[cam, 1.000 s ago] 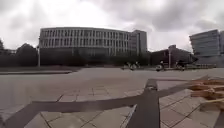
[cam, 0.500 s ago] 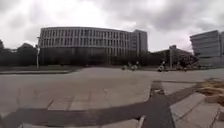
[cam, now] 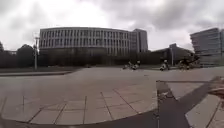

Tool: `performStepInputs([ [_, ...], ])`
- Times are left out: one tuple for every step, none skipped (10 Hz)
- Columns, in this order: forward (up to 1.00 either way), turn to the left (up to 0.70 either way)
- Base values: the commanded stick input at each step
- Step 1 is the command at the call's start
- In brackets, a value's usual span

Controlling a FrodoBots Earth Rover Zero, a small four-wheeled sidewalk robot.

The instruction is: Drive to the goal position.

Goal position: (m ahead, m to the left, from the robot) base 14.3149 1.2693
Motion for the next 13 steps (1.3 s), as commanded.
performStepInputs([
  [0.70, 0.00],
  [0.70, 0.00],
  [0.70, 0.00],
  [0.70, 0.00],
  [0.70, 0.00],
  [0.70, 0.00],
  [0.70, 0.00],
  [0.70, 0.00],
  [0.70, 0.00],
  [0.70, 0.00],
  [0.70, 0.00],
  [0.70, 0.00],
  [0.70, 0.00],
])
